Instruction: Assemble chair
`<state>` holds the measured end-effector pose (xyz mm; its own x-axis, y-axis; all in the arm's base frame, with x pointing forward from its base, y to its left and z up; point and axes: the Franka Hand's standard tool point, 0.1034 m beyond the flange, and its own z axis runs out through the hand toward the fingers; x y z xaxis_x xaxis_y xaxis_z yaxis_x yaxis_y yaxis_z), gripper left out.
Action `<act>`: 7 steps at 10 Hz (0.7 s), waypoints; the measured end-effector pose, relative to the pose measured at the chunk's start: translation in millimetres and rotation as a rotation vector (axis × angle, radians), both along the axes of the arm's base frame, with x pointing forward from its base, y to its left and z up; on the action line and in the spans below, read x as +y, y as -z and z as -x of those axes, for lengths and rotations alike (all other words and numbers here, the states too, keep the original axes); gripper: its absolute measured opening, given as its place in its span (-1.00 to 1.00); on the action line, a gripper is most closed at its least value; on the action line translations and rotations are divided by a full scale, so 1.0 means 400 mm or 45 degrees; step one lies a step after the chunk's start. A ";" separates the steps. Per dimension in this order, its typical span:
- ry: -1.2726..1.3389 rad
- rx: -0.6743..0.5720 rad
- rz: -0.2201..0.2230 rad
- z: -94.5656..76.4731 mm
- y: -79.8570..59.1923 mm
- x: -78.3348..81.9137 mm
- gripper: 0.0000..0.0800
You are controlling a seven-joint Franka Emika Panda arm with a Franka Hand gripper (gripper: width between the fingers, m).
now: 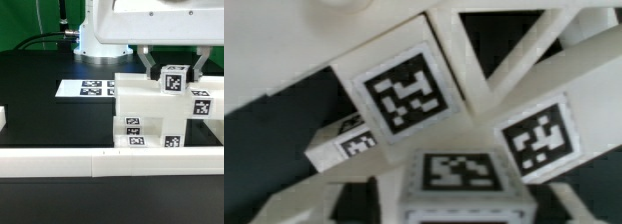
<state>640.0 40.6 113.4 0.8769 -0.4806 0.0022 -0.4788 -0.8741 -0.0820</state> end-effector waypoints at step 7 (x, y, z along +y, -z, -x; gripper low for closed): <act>0.626 0.035 -0.051 0.000 0.001 0.005 -0.29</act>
Offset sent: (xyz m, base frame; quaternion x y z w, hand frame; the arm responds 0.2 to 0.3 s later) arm 0.0000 0.0000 0.0000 0.0000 0.0000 0.1938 0.9810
